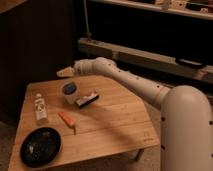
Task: Place the white sponge in the ceramic cup
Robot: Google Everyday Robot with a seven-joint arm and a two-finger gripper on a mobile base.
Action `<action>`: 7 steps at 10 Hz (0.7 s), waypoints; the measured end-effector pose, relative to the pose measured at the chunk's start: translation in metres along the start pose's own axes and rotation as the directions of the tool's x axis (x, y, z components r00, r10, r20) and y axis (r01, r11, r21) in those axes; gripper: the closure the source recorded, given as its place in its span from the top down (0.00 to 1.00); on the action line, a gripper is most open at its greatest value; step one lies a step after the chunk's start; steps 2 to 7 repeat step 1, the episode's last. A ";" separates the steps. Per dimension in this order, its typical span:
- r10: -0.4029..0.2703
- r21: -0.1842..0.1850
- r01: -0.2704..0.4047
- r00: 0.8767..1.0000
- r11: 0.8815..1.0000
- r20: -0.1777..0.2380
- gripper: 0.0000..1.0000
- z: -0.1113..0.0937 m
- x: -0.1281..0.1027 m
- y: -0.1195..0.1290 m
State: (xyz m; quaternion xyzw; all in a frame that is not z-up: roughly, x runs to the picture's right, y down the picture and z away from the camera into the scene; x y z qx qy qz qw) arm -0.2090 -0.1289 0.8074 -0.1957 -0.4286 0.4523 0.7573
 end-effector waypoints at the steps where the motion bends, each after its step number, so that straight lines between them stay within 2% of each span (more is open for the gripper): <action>1: 0.016 0.013 -0.015 1.000 1.000 -0.002 0.80 -0.001 -0.003 -0.001; 7: 0.016 0.013 -0.015 1.000 1.000 -0.002 0.80 -0.001 -0.003 -0.001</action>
